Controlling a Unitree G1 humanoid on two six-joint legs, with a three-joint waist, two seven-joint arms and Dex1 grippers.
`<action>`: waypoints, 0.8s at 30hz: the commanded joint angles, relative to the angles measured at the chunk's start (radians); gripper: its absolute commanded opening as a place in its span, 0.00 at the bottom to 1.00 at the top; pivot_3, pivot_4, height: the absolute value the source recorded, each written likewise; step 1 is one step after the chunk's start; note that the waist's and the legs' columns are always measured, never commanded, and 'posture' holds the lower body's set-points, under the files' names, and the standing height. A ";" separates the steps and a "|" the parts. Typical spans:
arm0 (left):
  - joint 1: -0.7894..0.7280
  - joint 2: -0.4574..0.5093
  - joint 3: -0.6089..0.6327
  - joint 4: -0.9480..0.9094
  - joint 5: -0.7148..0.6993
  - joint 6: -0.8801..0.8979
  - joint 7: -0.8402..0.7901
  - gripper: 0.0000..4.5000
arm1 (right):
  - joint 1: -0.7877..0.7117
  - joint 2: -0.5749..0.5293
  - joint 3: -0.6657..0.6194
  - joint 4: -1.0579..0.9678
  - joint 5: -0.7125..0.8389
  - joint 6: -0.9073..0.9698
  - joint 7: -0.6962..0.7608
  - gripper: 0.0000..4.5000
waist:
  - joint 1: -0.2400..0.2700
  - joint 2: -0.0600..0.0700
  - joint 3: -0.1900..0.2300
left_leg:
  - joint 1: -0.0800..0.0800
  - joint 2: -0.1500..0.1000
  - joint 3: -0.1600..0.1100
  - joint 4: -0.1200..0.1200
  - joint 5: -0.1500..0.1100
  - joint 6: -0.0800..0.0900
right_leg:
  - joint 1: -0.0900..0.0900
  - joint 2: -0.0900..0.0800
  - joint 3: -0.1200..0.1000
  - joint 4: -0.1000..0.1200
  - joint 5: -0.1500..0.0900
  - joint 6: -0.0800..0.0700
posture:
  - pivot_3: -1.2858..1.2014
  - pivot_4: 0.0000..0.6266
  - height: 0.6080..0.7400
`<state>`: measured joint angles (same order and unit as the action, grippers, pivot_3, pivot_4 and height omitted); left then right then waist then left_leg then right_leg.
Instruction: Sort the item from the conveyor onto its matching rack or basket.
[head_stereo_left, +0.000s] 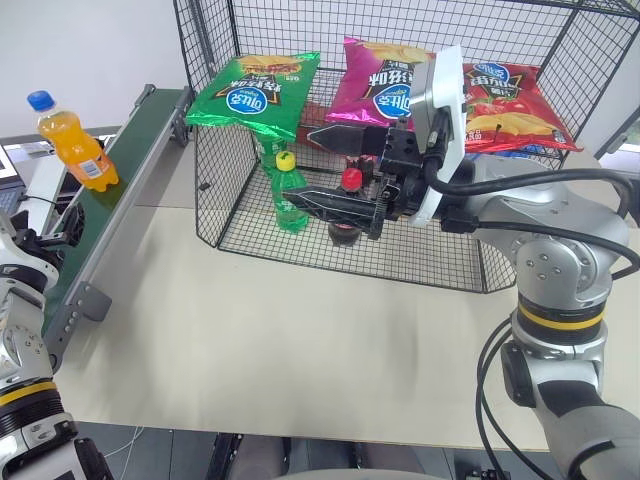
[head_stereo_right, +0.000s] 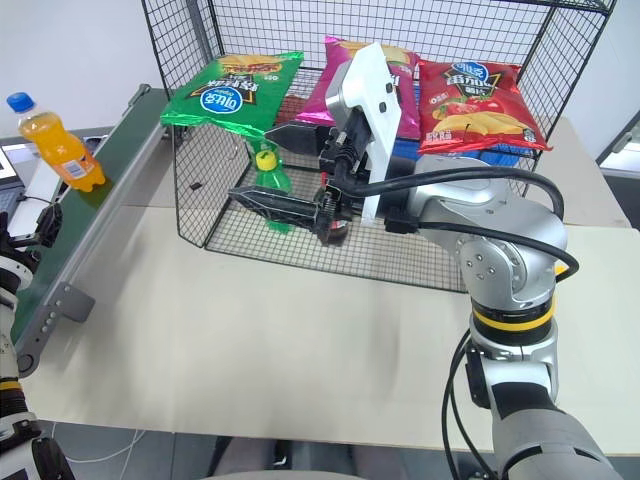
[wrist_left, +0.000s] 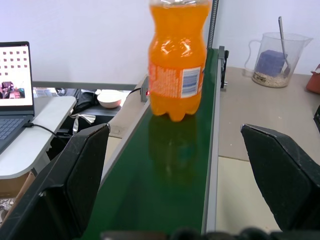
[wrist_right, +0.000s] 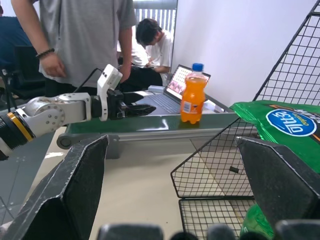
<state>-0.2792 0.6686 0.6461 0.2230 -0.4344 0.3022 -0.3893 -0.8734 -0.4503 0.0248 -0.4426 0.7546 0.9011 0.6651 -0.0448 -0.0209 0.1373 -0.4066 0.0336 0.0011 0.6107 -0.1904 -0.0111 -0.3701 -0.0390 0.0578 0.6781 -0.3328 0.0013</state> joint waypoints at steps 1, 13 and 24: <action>-0.021 0.031 0.008 0.003 -0.002 -0.029 -0.008 1.00 | -0.017 -0.003 -0.023 -0.030 0.017 -0.015 -0.010 1.00 | 0.000 0.000 0.000 | 0.000 0.000 0.000 0.000 0.000 0.000 | 0.000 0.000 0.000 0.000 0.000 0.000 | 0.52 0.24 1.00; -0.037 0.063 0.022 0.070 0.004 -0.062 -0.009 1.00 | -0.022 -0.005 -0.019 -0.027 0.027 -0.018 -0.018 1.00 | 0.000 0.000 0.000 | 0.000 0.000 0.000 0.000 0.000 0.000 | 0.000 -0.001 -0.002 0.000 0.000 0.000 | 0.52 0.24 1.00; -0.042 0.107 0.074 0.248 -0.007 -0.093 0.023 0.67 | -0.025 0.003 -0.021 -0.031 0.034 -0.016 -0.030 1.00 | -0.004 0.000 0.000 | 0.001 0.000 0.000 -0.001 0.000 0.000 | -0.001 -0.005 -0.011 0.000 0.000 0.000 | 0.52 0.24 1.00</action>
<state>-0.3237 0.7456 0.6862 0.4567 -0.4356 0.2251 -0.3743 -0.8735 -0.4495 0.0248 -0.4427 0.7700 0.9011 0.6418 -0.0485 -0.0210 0.1373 -0.4051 0.0344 0.0014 0.6094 -0.1904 -0.0110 -0.3709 -0.0441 0.0459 0.6782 -0.3327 0.0012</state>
